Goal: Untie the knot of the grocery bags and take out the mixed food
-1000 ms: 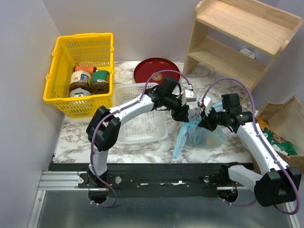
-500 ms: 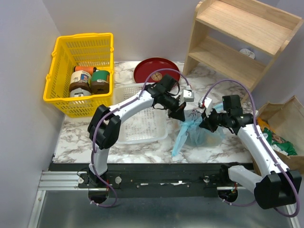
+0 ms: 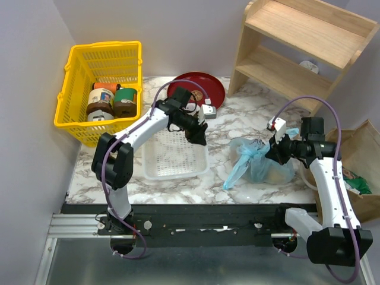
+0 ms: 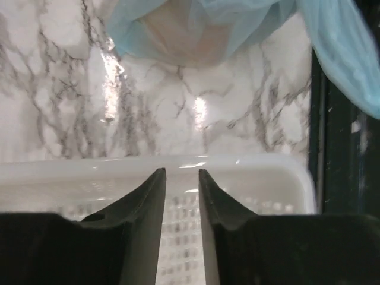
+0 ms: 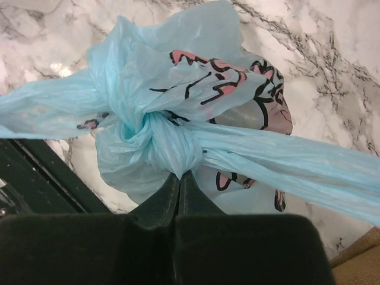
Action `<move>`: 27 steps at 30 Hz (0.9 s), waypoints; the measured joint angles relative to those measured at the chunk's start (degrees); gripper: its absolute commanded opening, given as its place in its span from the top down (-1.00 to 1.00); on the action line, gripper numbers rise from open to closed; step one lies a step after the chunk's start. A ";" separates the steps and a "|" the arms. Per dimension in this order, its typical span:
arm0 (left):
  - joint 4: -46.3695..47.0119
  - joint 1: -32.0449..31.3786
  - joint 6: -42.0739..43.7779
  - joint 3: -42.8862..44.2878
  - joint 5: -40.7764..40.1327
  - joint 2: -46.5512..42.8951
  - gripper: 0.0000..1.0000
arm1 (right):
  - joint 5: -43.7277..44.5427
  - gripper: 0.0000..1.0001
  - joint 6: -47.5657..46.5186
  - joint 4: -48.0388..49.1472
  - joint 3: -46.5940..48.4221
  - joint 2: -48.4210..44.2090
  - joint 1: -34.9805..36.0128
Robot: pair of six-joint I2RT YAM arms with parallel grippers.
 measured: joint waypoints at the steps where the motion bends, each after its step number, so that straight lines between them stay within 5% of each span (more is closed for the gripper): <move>1: 1.09 -0.68 -1.05 -0.70 -0.04 -0.22 -0.57 | -0.26 0.83 -0.24 -0.26 0.00 -0.15 0.00; 6: 14.21 -5.33 -6.99 -5.62 -1.05 -4.50 -0.65 | -4.33 0.80 -0.28 -0.24 0.00 1.68 0.00; 18: 29.42 -13.81 -16.37 7.43 -1.09 5.55 -0.53 | -6.38 0.78 0.63 1.20 5.05 9.42 3.43; 19: 29.31 -14.16 -16.37 7.54 -1.11 6.69 -0.45 | -6.40 0.78 0.74 1.29 5.62 9.73 3.78; 21: 28.52 -14.53 -16.11 7.48 -1.14 8.63 0.14 | -6.43 0.78 0.87 1.64 6.32 10.01 4.22; 23: 28.06 -14.86 -15.74 7.04 -1.22 10.23 0.99 | -6.43 0.78 1.01 1.84 6.58 10.03 4.50; 27: 26.73 -14.91 -15.45 6.80 -1.42 10.73 1.00 | -6.34 0.92 1.03 1.84 6.58 10.12 4.87</move>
